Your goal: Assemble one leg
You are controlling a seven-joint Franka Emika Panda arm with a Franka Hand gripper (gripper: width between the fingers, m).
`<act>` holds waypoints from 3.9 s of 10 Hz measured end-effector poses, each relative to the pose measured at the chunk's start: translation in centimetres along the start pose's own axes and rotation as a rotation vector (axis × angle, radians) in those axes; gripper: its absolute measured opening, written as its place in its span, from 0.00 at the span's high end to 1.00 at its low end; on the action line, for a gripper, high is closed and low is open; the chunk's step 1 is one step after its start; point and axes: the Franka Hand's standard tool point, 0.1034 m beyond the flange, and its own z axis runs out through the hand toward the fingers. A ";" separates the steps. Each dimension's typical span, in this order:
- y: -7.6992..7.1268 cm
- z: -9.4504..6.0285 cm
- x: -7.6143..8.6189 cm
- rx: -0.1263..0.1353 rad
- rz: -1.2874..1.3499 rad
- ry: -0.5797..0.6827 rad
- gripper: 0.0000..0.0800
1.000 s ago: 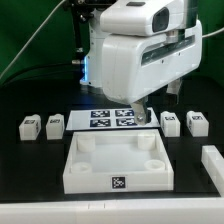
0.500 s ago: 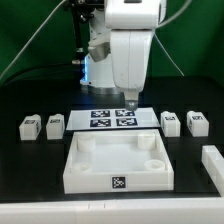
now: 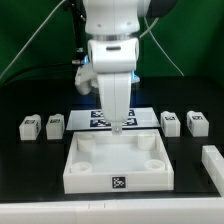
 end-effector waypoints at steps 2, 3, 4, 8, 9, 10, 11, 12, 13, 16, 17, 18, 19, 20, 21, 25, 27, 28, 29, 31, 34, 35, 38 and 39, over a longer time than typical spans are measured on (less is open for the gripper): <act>-0.9 2.7 -0.7 0.025 0.019 0.012 0.19; -1.0 3.2 -1.0 0.028 0.026 0.015 0.19; -1.0 3.4 -1.1 0.022 0.032 0.016 0.19; -1.0 3.4 -1.1 0.024 0.034 0.016 0.45; -1.0 3.4 -1.1 0.024 0.034 0.016 0.70; -1.0 3.4 -1.1 0.024 0.034 0.016 0.87; -0.8 3.3 -1.1 0.015 0.034 0.016 0.87; -0.7 3.3 -1.2 0.009 0.034 0.016 0.92; -0.7 3.3 -1.2 0.009 0.034 0.016 0.92; -0.7 3.3 -1.2 0.008 0.034 0.016 0.92; -0.7 3.3 -1.2 0.008 0.034 0.016 0.92; -0.7 3.3 -1.2 0.008 0.034 0.016 0.92; -0.6 3.2 -1.2 0.007 0.034 0.016 0.92; 0.1 3.1 -1.0 -0.003 0.020 0.018 0.92; 1.1 3.0 -0.6 -0.013 0.012 0.022 0.92; 4.7 3.0 4.1 -0.037 0.050 0.054 0.92; 5.1 3.1 5.5 -0.036 0.044 0.061 0.92; 5.1 3.1 5.5 -0.035 0.055 0.060 0.92; 5.1 3.1 5.4 -0.036 0.017 0.059 0.92; 5.1 3.1 5.4 -0.040 0.002 0.066 0.92; 5.0 3.2 5.3 -0.039 0.005 0.065 0.58; 5.0 3.2 5.3 -0.039 0.005 0.065 0.40; 5.0 3.2 5.3 -0.039 0.006 0.065 0.20; 5.0 3.2 5.3 -0.039 0.006 0.065 0.19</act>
Offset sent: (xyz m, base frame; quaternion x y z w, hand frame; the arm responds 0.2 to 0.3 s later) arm 0.0079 0.0011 -0.0130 -0.0399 0.0281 -0.0229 0.9985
